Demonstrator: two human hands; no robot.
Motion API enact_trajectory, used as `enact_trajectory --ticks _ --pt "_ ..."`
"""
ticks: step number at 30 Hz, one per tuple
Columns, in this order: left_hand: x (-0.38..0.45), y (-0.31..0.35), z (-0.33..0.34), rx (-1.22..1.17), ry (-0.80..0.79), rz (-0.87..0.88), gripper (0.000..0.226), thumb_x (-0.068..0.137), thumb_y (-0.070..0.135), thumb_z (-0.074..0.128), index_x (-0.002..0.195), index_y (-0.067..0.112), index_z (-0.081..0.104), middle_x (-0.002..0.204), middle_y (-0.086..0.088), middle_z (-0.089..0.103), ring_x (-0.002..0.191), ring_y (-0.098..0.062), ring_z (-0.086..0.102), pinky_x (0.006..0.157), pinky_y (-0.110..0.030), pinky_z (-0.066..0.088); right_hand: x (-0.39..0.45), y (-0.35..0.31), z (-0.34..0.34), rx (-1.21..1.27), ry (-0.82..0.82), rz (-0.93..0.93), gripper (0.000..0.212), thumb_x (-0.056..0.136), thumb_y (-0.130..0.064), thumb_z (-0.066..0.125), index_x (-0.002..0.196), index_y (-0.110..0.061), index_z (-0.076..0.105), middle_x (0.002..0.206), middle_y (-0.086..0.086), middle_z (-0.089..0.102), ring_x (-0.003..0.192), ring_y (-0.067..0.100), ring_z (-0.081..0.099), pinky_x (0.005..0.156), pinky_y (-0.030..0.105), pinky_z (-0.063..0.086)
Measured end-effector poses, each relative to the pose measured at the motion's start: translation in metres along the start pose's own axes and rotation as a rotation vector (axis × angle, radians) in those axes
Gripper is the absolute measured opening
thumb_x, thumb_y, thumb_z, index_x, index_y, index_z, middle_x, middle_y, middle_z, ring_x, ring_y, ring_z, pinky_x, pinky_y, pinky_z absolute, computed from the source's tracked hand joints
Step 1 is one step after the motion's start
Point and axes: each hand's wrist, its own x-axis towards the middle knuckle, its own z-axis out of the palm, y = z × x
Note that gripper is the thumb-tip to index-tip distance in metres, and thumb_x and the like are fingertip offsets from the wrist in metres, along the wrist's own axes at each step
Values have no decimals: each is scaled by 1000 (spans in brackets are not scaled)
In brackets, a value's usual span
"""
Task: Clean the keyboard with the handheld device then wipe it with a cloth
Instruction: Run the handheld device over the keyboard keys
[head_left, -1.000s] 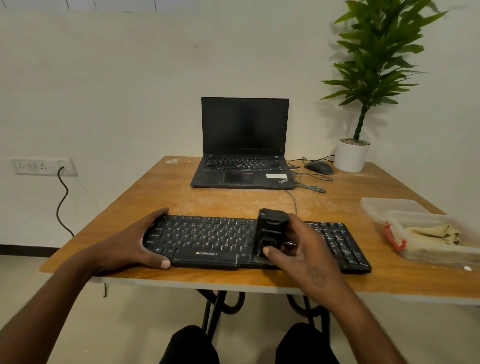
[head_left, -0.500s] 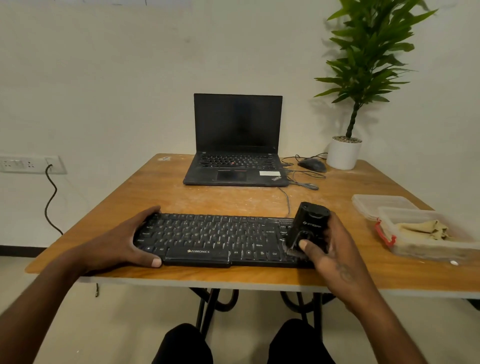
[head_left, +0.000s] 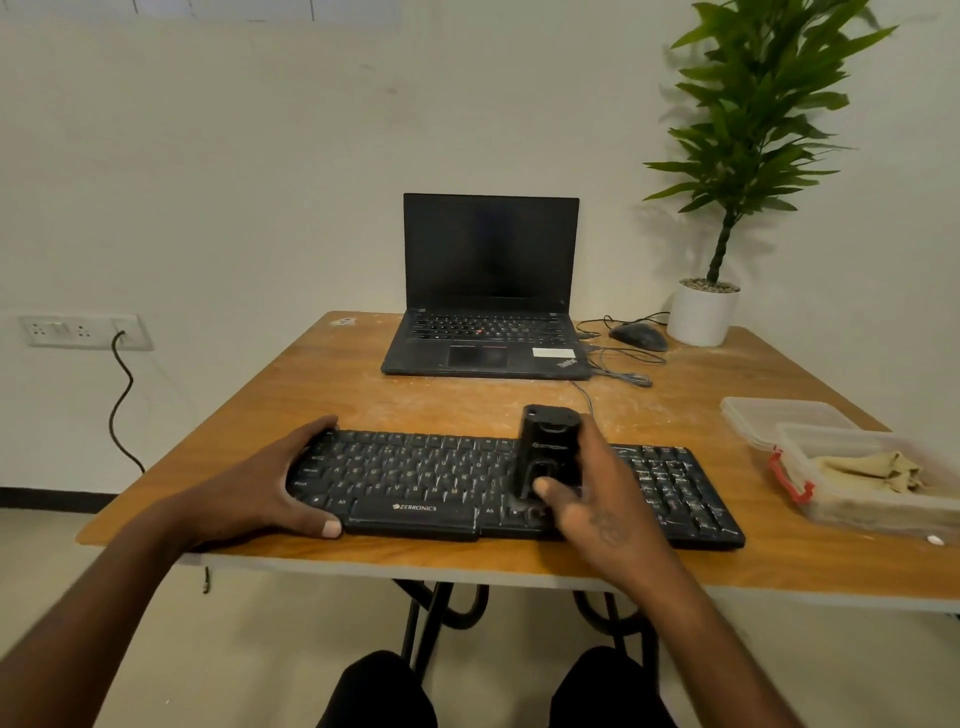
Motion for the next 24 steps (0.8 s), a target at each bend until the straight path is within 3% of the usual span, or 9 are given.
enact_trajectory --ticks 4,7,11,15,19,24 --pt "1 -3 0 -6 6 2 130 52 60 94 154 56 14 151 18 34 127 -4 47 91 -17 44 -4 10 -24 -55 111 39 48 92 -3 66 120 -33 43 103 -20 59 92 -5 58 71 21 51" --pt "0 -2 0 -7 5 3 130 52 59 94 155 55 14 149 20 34 126 -3 47 89 -15 44 0 7 -11 -58 98 26 49 92 -4 67 125 -31 42 104 -16 60 93 1 61 64 19 51" --pt "0 -1 1 0 5 5 130 53 60 94 154 56 14 151 20 34 127 -2 47 90 -16 44 8 -7 25 -85 36 -60 47 93 -3 65 123 -31 41 106 -9 62 97 8 63 75 34 60" --pt "-1 0 0 -1 3 3 131 51 61 93 155 54 13 150 20 34 126 -1 47 89 -15 44 12 -10 31 -73 -18 -61 49 92 -3 65 126 -30 42 111 -8 63 103 11 62 81 36 59" --pt "-1 0 0 6 4 8 131 52 61 93 155 54 13 151 18 34 126 -2 47 91 -15 43 4 -1 1 -44 13 17 51 91 -1 66 122 -35 43 108 -14 61 101 6 61 79 33 57" --pt "1 -2 0 9 16 10 132 51 63 93 155 55 12 150 19 35 126 0 47 91 -15 42 1 6 -16 -132 123 32 41 92 -5 68 119 -26 44 101 -14 60 90 0 57 66 22 45"
